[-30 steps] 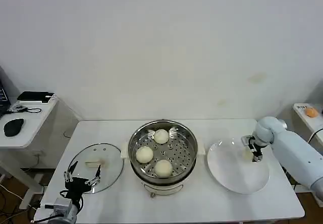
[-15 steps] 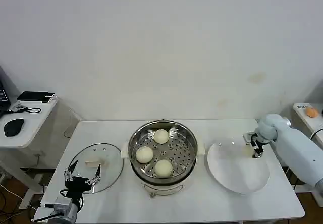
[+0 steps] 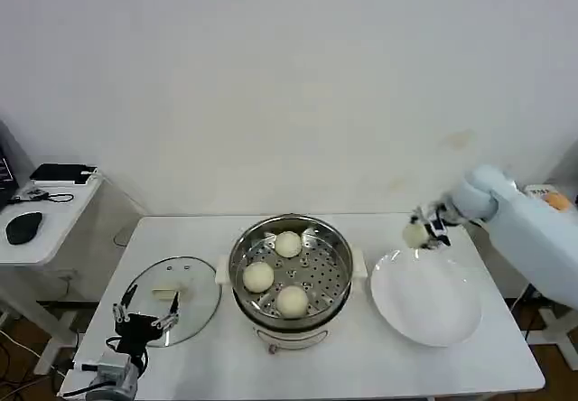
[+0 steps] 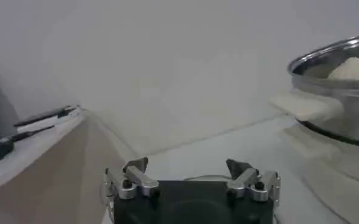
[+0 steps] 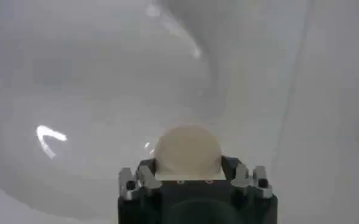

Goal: Take steamed baozi put them in steamer then cover it.

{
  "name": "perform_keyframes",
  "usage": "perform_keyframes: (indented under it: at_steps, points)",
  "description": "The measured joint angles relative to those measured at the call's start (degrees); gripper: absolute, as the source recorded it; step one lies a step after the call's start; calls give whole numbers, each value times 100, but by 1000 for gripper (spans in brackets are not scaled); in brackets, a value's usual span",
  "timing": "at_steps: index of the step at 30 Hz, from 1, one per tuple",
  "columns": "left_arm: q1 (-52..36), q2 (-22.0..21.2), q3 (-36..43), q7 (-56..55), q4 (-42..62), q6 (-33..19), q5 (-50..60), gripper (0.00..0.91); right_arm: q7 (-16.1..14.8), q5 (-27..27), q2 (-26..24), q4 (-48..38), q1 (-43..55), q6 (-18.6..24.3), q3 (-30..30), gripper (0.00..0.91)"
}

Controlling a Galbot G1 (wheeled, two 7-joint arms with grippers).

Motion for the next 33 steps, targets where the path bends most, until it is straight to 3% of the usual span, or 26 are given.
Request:
perform_keyframes:
  at_steps: [21, 33]
  points:
    - [51, -188, -94, -58, -463, -13, 184, 907, 261, 2582, 1388, 566, 2215, -1240, -2362, 715]
    - [93, -239, -76, -85, -600, -24, 196, 907, 285, 3107, 1764, 617, 2553, -1543, -3362, 715]
